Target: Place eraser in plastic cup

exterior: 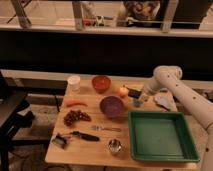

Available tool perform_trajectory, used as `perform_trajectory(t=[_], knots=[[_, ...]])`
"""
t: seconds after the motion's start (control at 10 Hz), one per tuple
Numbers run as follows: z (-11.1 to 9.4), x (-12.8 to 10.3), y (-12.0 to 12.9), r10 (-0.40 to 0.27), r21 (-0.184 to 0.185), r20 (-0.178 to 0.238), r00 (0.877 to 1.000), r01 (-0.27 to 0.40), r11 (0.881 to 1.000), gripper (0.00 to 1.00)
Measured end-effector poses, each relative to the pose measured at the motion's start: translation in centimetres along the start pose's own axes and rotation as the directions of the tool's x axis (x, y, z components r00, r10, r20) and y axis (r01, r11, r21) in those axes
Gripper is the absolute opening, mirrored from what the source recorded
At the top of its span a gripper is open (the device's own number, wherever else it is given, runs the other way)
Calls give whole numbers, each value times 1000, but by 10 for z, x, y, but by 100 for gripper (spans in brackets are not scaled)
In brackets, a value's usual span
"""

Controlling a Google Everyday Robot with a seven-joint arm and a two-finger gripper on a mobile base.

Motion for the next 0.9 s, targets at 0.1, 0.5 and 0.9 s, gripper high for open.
perform_trajectory(t=[0.1, 0.5, 0.9], knots=[[0, 0, 0, 1, -1, -3, 1000, -1, 1000, 79], [0, 2, 0, 5, 0, -17, 1000, -5, 1000, 80], [0, -1, 1, 3, 6, -14, 1000, -3, 1000, 80]])
